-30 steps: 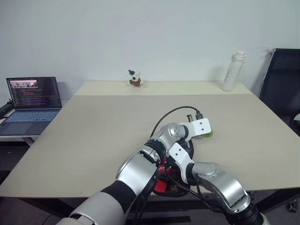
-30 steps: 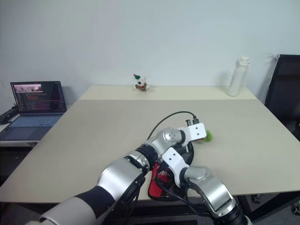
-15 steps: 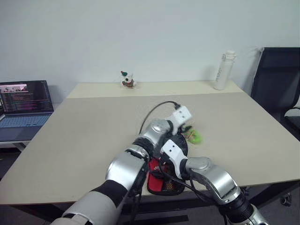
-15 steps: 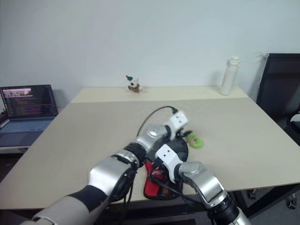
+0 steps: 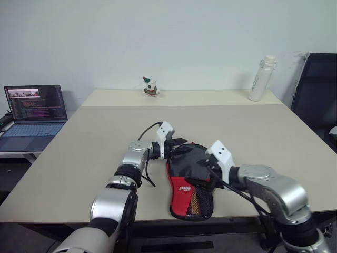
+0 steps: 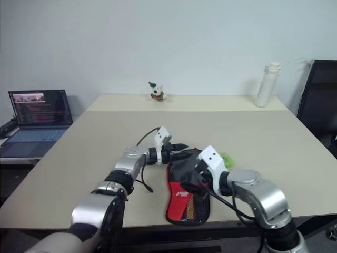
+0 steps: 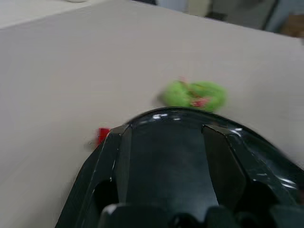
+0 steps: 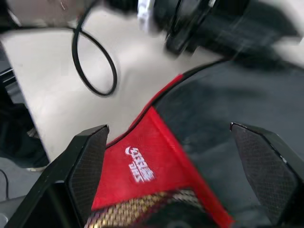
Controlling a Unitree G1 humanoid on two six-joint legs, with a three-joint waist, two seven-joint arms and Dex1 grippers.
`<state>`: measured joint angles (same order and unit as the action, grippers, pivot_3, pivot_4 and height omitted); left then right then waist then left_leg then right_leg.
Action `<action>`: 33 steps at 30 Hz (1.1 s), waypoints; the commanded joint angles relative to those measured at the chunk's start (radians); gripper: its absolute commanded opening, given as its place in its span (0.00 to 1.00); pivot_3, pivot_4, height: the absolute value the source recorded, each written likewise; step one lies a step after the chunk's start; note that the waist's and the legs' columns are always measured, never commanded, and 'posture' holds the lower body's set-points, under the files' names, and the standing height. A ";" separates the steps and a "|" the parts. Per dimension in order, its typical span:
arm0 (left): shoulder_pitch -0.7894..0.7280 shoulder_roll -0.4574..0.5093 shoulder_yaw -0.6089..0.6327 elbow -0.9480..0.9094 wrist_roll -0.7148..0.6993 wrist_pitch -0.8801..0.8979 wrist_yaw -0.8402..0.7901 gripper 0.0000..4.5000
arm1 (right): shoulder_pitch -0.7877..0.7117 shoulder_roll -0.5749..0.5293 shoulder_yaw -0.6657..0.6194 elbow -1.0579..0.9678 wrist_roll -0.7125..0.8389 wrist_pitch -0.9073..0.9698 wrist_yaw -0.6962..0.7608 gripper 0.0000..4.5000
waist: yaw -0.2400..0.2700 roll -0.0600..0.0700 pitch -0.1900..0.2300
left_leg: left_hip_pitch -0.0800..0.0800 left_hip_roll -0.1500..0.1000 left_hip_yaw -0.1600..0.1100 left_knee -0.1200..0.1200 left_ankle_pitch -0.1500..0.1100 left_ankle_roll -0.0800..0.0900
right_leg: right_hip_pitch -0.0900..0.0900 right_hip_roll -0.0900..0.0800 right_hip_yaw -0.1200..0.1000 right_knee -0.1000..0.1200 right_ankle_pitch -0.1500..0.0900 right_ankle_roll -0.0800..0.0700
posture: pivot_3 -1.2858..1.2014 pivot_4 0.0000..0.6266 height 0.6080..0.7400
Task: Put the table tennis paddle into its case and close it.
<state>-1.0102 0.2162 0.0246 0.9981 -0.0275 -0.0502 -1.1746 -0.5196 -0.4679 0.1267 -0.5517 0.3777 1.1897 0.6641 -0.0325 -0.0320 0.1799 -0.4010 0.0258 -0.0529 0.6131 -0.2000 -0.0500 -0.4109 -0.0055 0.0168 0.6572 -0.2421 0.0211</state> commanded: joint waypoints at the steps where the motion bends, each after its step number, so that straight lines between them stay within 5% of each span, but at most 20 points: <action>1: 0.057 0.005 -0.052 -0.121 -0.001 -0.007 -0.026 0.56 | -0.029 -0.125 -0.062 -0.001 -0.023 -0.080 0.023 1.00 | 0.001 0.000 0.000 | 0.000 0.000 0.000 0.000 0.000 0.000 | 0.000 0.000 0.000 0.000 0.000 0.000 | 0.52 0.24 1.00; 11: 0.021 0.006 -0.110 0.044 0.063 -0.115 0.115 0.56 | -0.084 -0.217 0.044 0.467 -0.269 -0.463 -0.033 1.00 | -0.001 0.000 0.000 | 0.001 0.000 0.002 0.000 0.000 0.000 | 0.000 0.001 0.002 0.000 0.000 0.000 | 0.52 0.24 1.00; 16: 0.000 0.001 -0.127 0.111 0.086 -0.152 0.129 0.56 | -0.139 -0.182 0.176 0.714 -0.407 -0.686 -0.014 1.00 | -0.002 0.000 0.001 | 0.000 0.000 0.003 0.000 0.000 0.000 | 0.000 0.001 0.002 0.000 0.000 0.000 | 0.52 0.24 1.00; 25: -0.014 -0.009 -0.133 0.149 0.092 -0.167 0.133 0.56 | -0.206 -0.101 0.194 0.958 -0.521 -0.858 -0.043 1.00 | -0.004 0.000 0.001 | 0.002 0.000 0.003 0.000 0.000 0.000 | 0.000 0.001 0.002 0.001 0.000 0.000 | 0.52 0.24 1.00; 28: -0.023 -0.019 -0.140 0.159 0.097 -0.174 0.131 0.57 | -0.216 -0.089 0.184 1.002 -0.534 -0.860 -0.053 0.88 | -0.005 0.000 0.001 | 0.003 0.000 0.003 0.000 0.000 0.000 | 0.001 0.001 0.003 0.002 0.000 0.000 | 0.52 0.24 1.00; 33: -0.031 -0.033 -0.157 0.181 0.114 -0.178 0.114 0.57 | -0.211 -0.081 0.169 1.001 -0.531 -0.828 -0.029 0.53 | -0.002 0.000 0.001 | 0.003 0.000 0.003 0.001 0.000 0.000 | 0.001 0.001 0.003 0.002 0.000 0.000 | 0.52 0.24 1.00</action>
<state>-1.0198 0.1891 -0.1239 1.1767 0.0810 -0.2105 -1.0535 -0.7285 -0.5405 0.3176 0.4355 -0.1339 0.3387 0.6368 -0.0348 -0.0318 0.1804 -0.3982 0.0256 -0.0501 0.6144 -0.2000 -0.0497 -0.4095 -0.0046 0.0194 0.6595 -0.2418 0.0214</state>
